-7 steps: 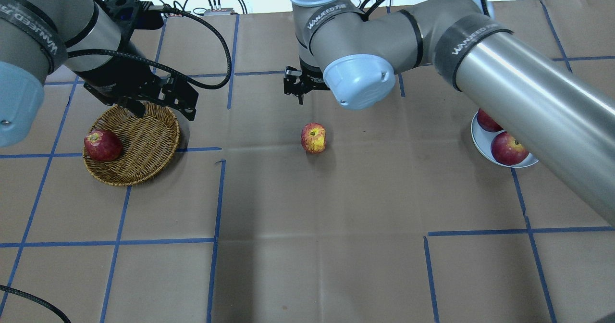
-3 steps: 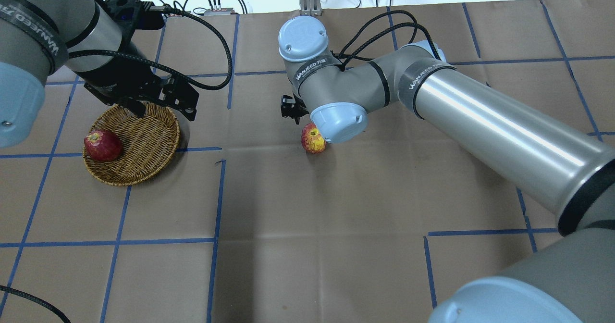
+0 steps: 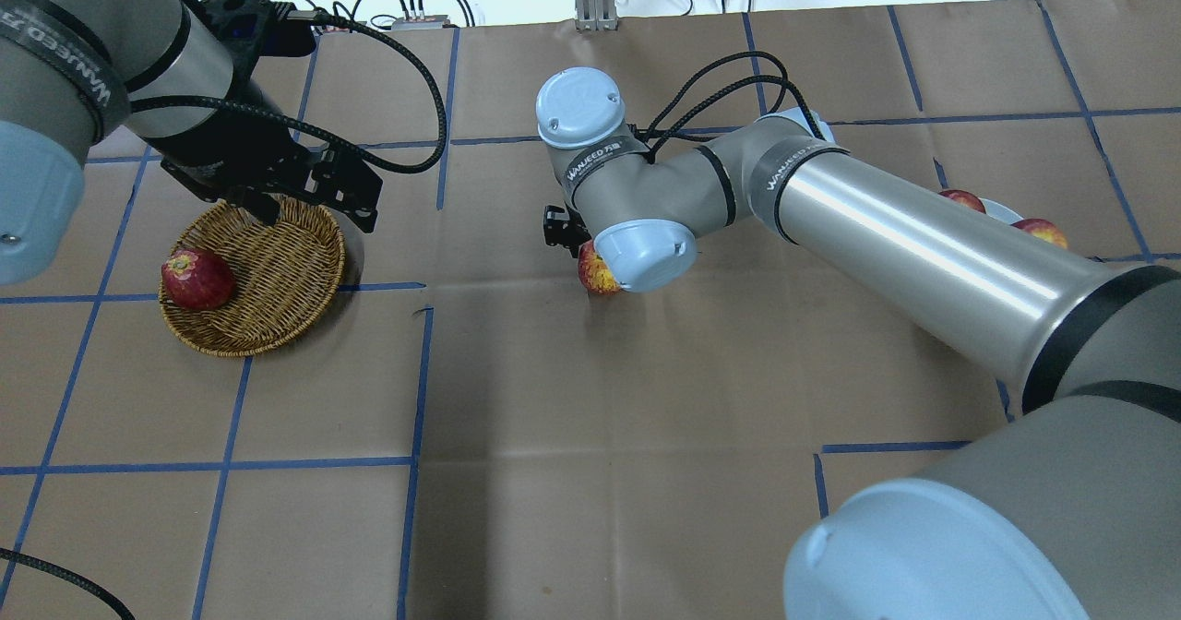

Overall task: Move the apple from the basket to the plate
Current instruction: 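Lower the right gripper onto the apple and close it, then carry the apple with the right gripper over the white plate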

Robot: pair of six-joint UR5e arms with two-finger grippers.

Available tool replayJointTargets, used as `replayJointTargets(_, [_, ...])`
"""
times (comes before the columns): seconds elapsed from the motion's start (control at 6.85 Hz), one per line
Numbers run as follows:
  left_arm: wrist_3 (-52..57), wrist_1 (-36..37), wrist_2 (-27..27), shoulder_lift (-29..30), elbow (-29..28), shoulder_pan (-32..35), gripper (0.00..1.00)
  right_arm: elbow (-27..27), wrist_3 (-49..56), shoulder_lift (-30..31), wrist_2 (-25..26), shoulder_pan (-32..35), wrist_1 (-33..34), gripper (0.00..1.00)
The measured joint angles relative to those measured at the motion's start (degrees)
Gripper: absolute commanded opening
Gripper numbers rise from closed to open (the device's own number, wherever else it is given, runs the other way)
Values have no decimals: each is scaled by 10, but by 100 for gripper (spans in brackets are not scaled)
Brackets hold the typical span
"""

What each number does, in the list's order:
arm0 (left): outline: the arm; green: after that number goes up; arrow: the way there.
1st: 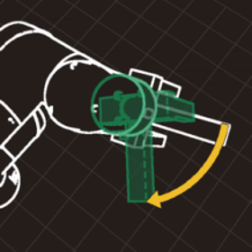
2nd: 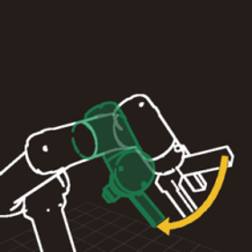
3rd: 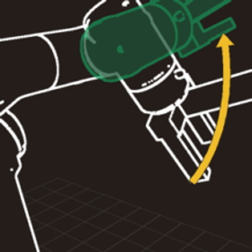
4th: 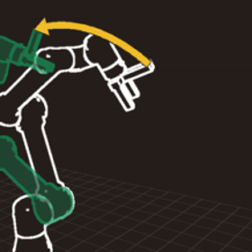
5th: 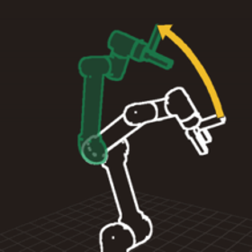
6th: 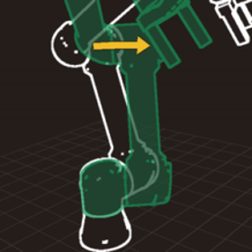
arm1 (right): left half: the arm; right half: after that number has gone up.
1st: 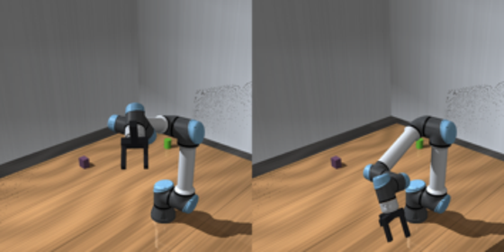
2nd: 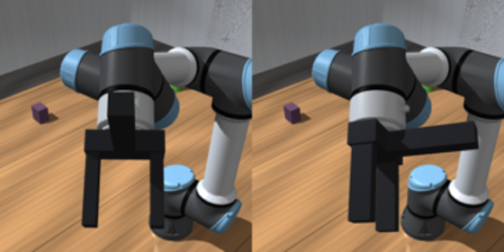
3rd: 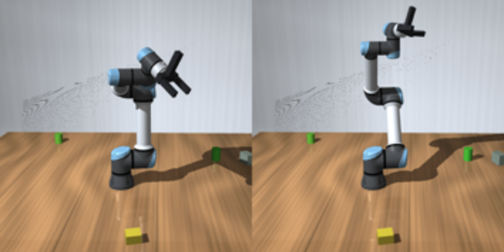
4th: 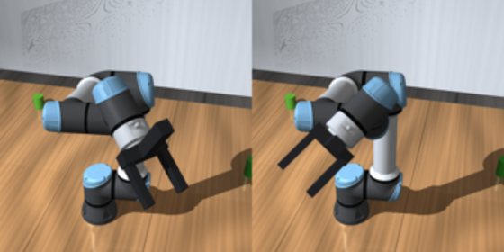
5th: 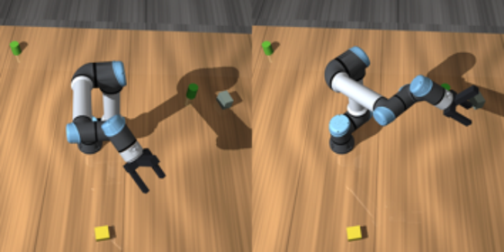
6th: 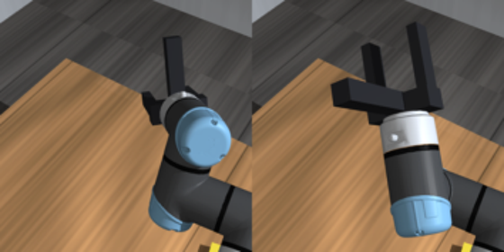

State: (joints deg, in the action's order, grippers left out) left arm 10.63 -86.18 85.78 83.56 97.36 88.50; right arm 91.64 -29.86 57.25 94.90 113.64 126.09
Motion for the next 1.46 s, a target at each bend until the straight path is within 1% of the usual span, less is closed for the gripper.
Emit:
replayJointTargets(0.15, [0,0,0,0,0,0,99,6,1,-4,-1,3,7,54])
replayJointTargets(0.29, [0,0,0,-1,1,1,99,9,1,-5,-3,5,10,41])
replayJointTargets(0.44, [1,0,1,-1,1,1,99,10,0,-4,-4,6,11,37])
replayJointTargets(0.73, [1,0,1,-1,1,1,99,3,0,6,-5,3,10,36])
replayJointTargets(0.88, [2,0,2,-1,1,1,99,-4,0,20,-5,-2,3,36])
replayJointTargets(1.17, [3,0,2,-1,1,1,99,-16,31,78,-5,-30,-51,36])
replayJointTargets(1.31, [3,0,2,-1,1,1,99,-16,86,114,-5,-64,-96,36])
replayJointTargets(1.46, [4,0,2,-1,2,1,99,-14,163,149,-5,-112,-142,36])
